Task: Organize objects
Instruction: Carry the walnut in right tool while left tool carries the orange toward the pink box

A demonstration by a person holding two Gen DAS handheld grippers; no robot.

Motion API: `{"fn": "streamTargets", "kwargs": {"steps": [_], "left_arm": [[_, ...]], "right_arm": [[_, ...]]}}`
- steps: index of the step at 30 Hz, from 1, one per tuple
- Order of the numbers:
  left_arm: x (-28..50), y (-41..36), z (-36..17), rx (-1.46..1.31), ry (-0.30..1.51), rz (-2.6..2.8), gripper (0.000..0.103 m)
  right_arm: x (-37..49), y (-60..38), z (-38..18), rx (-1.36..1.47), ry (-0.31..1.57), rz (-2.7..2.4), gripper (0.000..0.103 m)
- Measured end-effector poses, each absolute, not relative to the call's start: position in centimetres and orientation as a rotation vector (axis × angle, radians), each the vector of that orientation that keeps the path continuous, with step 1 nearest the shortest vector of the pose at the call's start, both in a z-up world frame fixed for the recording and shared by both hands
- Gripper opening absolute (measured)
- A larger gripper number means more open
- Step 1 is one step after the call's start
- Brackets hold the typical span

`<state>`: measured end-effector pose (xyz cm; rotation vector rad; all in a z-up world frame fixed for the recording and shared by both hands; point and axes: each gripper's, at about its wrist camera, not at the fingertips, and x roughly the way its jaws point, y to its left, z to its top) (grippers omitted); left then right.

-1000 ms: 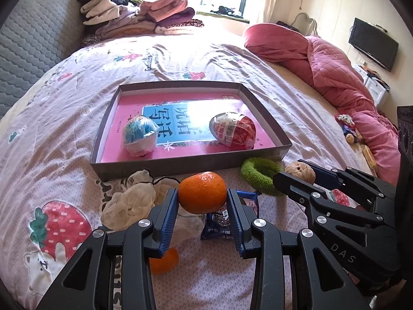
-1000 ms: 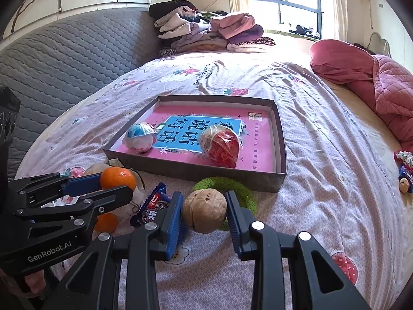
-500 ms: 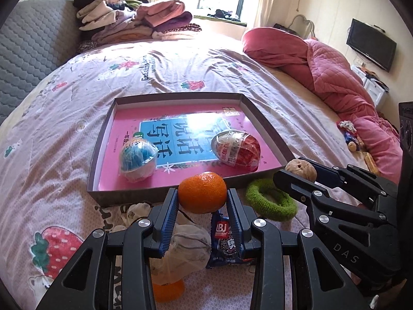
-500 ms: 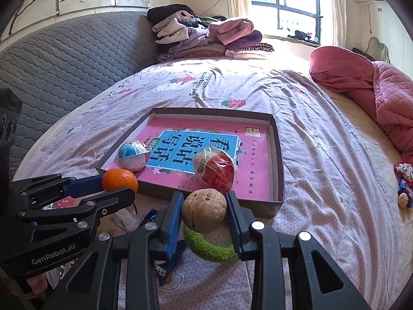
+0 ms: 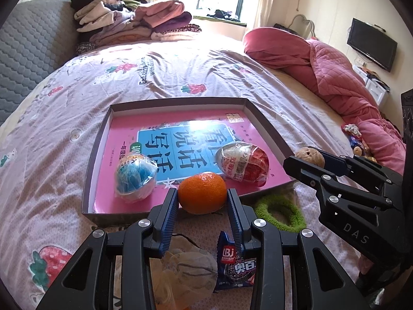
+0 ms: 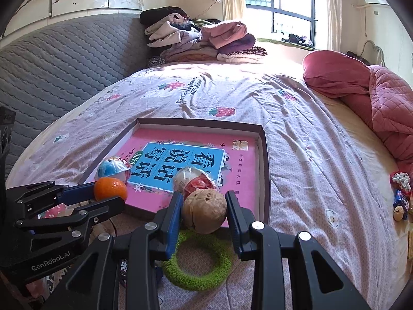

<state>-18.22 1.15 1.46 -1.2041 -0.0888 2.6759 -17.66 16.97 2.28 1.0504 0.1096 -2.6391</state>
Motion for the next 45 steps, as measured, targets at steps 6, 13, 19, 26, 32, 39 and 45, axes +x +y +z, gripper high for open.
{"fn": "streamTargets", "kwargs": {"steps": [6,13,19,26,32,39,45], "left_arm": [[-19.4,0.8,1.6,-1.192,-0.091,2.685,0.039],[-20.6,0.8,1.6,-1.177,-0.089,2.684,0.039],[-21.3,1.3,0.9,-1.183,-0.074,2.674,0.039],[-22.2,0.9,-0.3,-1.225,-0.088,2.673,0.039],[-22.6,0.6,-1.1,-1.255,-0.094,2.670,0.039],[-22.7,0.6,-1.9,-1.268,-0.104,2.665,0.039],[-22.8,0.5,-2.0,-1.273,-0.105,2.656,0.039]], "right_arm": [[-18.7,17.4,2.4,1.041,0.121,-2.655,0.034],[-20.3,17.8,2.8,1.021,0.133,-2.690,0.034],[-21.5,18.2,2.3,1.026,0.150,-2.710,0.034],[-22.7,18.6,0.6,1.084,0.157,-2.708,0.034],[-23.1,18.8,-0.4,1.121,0.163,-2.709,0.034],[-23.2,18.6,-1.3,1.146,0.183,-2.701,0.034],[-23.3,18.2,-2.2,1.176,0.202,-2.686,0.034]]}}
